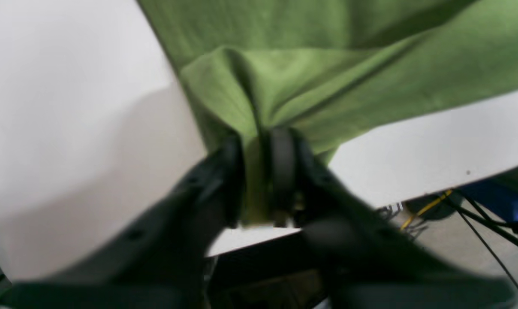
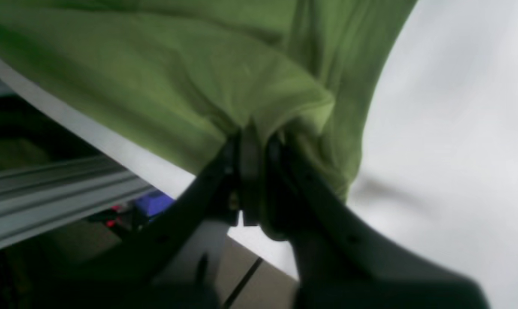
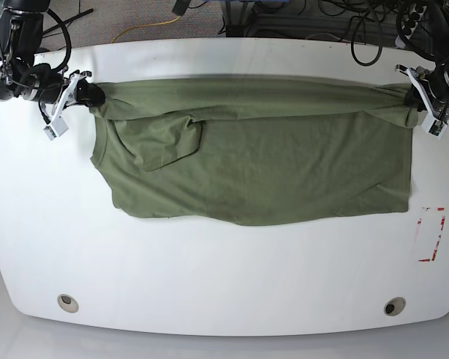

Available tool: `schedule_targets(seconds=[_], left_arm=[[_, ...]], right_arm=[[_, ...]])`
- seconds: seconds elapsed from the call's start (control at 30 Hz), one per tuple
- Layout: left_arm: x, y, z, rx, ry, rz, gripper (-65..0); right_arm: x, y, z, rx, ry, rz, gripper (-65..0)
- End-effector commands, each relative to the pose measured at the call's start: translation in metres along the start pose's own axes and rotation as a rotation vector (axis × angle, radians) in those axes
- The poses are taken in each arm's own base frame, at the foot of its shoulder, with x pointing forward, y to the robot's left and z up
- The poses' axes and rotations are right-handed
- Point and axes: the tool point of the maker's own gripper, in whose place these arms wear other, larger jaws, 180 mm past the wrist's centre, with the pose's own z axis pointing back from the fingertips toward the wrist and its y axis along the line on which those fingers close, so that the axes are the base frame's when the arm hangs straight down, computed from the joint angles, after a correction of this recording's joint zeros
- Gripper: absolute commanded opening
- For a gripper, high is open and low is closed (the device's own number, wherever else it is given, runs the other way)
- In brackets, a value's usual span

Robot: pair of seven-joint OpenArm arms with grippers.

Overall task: Fold the T-shirt properly
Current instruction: 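Open both grippers and release the shirt's edge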

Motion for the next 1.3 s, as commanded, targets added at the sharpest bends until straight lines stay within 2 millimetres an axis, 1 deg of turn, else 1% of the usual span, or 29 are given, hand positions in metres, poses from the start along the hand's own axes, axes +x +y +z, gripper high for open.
schedule_targets(seconds=[0.0, 0.03, 0.07, 0.13, 0.17, 0.2, 0.27, 0.3, 0.43, 0.53, 0.6, 0.67, 0.73, 0.83, 0.87, 0.93, 1.0, 1.03, 1.07, 1.2, 1.27], left_arm=[[0.008, 0.008, 0.006, 0.025, -0.018, -0.024, -39.7], [0.008, 0.008, 0.006, 0.025, -0.018, -0.024, -35.8], [0.007, 0.008, 0.006, 0.024, -0.017, -0.022, -30.4], [0.007, 0.008, 0.006, 0.023, -0.018, -0.022, -25.6], [0.007, 0.007, 0.006, 0.022, -0.020, -0.022, -25.0], [0.008, 0.008, 0.007, 0.025, -0.021, -0.020, -25.0], [0.009, 0.013, 0.010, 0.038, -0.022, -0.026, -25.1], [0.008, 0.020, 0.014, 0.057, -0.016, -0.025, -25.1], [-0.004, 0.039, 0.027, 0.121, 0.023, 0.021, -25.3], [0.004, 0.038, 0.021, 0.132, -0.014, 0.059, -25.3], [0.001, 0.034, 0.015, 0.137, 0.002, 0.071, -25.3], [-0.002, 0.020, 0.001, 0.126, 0.039, 0.052, -25.3], [-0.001, 0.012, -0.008, 0.125, 0.048, 0.027, -25.3], [0.002, -0.002, -0.024, 0.129, 0.058, -0.035, -25.3], [0.002, -0.005, -0.027, 0.136, 0.064, -0.053, -25.3], [0.000, -0.012, -0.035, 0.153, 0.086, -0.093, -25.3], [-0.011, -0.018, -0.042, 0.170, 0.134, -0.124, -25.3], [-0.016, -0.019, -0.045, 0.176, 0.157, -0.132, -25.3], [-0.021, -0.019, -0.048, 0.177, 0.177, -0.139, -25.3], [-0.040, -0.021, -0.062, 0.146, 0.221, -0.124, -25.3], [-0.051, -0.015, -0.067, 0.132, 0.237, -0.121, -25.3]], right_arm=[[0.011, -0.002, 0.009, -0.011, -0.015, 0.032, -49.9], [0.010, -0.001, 0.009, -0.011, -0.007, 0.035, -45.7], [0.010, -0.001, 0.011, -0.014, 0.000, 0.047, -37.7], [0.013, 0.004, 0.013, -0.012, -0.001, 0.073, -27.9], [0.016, 0.010, 0.015, 0.003, -0.014, 0.102, -21.9], [0.019, 0.015, 0.016, 0.020, -0.026, 0.111, -18.4], [0.019, 0.023, 0.017, 0.049, -0.039, 0.113, -15.4], [0.021, 0.030, 0.018, 0.077, -0.056, 0.113, -14.9], [0.024, 0.040, 0.025, 0.138, -0.084, 0.103, -14.9], [0.024, 0.038, 0.025, 0.133, -0.084, 0.101, -14.9], [0.023, 0.035, 0.024, 0.113, -0.076, 0.102, -14.9], [0.022, 0.027, 0.023, 0.070, -0.096, 0.087, -14.9], [0.019, 0.021, 0.021, 0.028, -0.108, 0.068, -14.9], [0.006, 0.008, 0.015, -0.055, -0.081, 0.037, -15.2], [0.002, 0.005, 0.013, -0.073, -0.071, 0.031, -16.0], [0.000, 0.000, 0.008, -0.109, -0.055, 0.030, -20.9], [-0.005, -0.004, 0.004, -0.141, -0.024, 0.033, -27.6], [-0.009, -0.005, 0.002, -0.151, -0.012, 0.031, -30.1], [-0.010, -0.006, 0.002, -0.159, -0.004, 0.032, -31.2], [-0.019, -0.019, 0.006, -0.225, 0.050, 0.044, -31.5], [-0.023, -0.029, 0.012, -0.280, 0.081, 0.053, -31.5]])
